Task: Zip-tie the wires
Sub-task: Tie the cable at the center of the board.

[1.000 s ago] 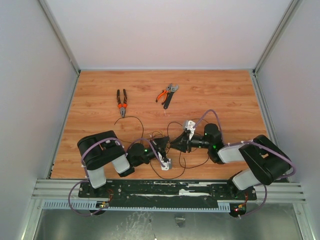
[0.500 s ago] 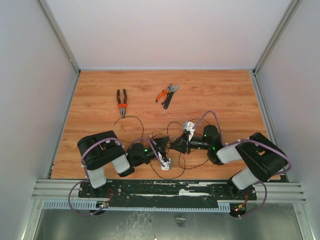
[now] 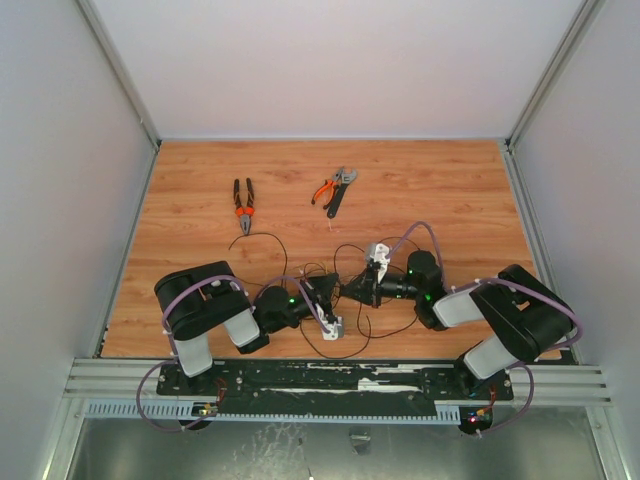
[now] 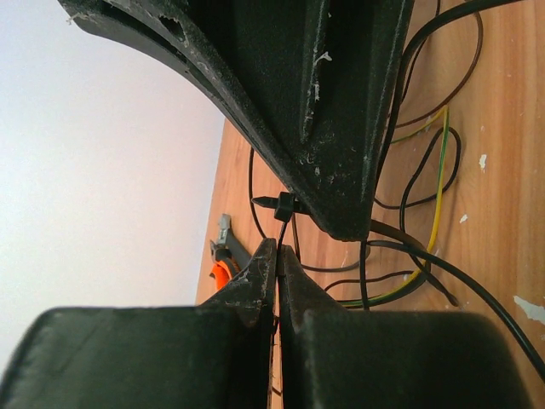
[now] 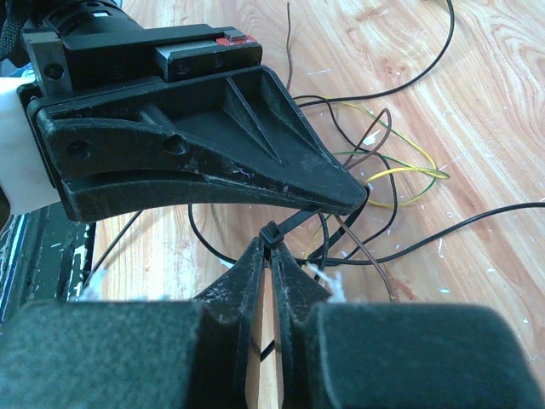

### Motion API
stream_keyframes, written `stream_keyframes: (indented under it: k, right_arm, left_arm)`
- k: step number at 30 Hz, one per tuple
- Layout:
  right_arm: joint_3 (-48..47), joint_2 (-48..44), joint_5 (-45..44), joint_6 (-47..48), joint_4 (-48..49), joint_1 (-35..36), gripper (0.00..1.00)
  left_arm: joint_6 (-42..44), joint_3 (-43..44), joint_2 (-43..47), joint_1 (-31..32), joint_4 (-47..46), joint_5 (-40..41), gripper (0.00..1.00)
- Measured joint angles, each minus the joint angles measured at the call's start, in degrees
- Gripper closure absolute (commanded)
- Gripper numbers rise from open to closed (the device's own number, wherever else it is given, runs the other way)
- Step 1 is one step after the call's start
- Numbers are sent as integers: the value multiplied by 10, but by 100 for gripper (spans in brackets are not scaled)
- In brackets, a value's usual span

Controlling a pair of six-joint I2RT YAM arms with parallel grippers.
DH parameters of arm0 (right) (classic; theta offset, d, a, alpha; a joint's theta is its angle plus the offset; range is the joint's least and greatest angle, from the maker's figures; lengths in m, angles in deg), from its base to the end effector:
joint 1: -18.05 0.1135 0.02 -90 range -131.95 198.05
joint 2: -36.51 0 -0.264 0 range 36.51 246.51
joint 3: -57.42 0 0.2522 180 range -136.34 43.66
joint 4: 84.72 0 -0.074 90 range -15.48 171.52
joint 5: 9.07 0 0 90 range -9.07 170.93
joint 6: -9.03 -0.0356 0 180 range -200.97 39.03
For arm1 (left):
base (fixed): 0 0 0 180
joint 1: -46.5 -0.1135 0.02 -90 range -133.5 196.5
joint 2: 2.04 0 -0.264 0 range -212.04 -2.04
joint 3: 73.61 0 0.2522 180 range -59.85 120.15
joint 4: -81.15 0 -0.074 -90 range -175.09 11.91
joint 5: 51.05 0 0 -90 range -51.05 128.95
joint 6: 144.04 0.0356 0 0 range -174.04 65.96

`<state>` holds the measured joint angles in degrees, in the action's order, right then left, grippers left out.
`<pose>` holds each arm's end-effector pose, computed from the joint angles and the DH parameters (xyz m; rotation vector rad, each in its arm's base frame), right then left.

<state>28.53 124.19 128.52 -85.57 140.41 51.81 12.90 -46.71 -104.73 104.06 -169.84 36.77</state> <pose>0.1810 0.1526 0.1384 -1.0540 1.5805 1.2111 0.1325 -0.2109 0.1174 1.4782 0.7450 0.0931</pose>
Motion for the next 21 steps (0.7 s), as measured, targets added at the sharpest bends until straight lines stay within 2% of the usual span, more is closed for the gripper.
stream_keyframes:
  k: [2,13,21]
  right_arm:
    - [0,0,0,-1,2,0,100]
    - [0,-1,0,-2,0,0,100]
    - [-14,-20,7,4,-54,-1,100]
  left_arm:
    - [-1,0,0,0,0,0,100]
    - [-3,0,0,0,0,0,100]
    - [14,0,0,4,0,1,100]
